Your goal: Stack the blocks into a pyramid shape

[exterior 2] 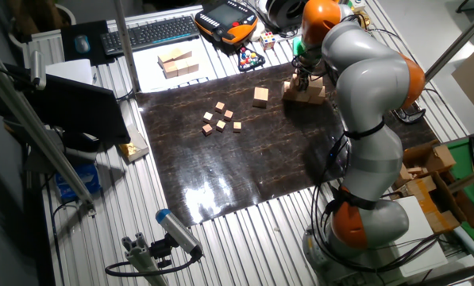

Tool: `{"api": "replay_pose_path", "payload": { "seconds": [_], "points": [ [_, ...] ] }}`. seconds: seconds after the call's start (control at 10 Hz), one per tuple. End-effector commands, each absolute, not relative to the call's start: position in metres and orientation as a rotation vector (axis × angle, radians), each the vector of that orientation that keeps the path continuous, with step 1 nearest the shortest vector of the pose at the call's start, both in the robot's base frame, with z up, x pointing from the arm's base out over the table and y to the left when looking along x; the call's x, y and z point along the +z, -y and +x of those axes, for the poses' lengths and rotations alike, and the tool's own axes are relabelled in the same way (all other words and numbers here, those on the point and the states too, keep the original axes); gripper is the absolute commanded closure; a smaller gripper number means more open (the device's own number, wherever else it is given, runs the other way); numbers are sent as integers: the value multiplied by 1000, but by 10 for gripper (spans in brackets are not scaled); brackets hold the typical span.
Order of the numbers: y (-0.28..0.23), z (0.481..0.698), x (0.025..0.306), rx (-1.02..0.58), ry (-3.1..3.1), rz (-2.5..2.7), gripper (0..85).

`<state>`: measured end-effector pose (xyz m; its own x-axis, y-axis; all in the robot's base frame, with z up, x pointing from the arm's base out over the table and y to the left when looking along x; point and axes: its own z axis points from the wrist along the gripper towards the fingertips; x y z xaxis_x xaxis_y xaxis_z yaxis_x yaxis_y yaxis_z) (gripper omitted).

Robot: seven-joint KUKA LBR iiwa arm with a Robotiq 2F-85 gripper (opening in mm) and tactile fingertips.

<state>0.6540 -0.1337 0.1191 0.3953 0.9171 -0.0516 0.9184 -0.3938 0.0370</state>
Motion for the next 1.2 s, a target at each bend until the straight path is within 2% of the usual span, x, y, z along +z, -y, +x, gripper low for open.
{"api": "replay_pose_path", "payload": {
  "seconds": [0.0,1.1],
  "points": [
    [134,654,119,-36,-1701,2574,843],
    [141,659,113,-43,-1735,2548,843]
  ]
}}
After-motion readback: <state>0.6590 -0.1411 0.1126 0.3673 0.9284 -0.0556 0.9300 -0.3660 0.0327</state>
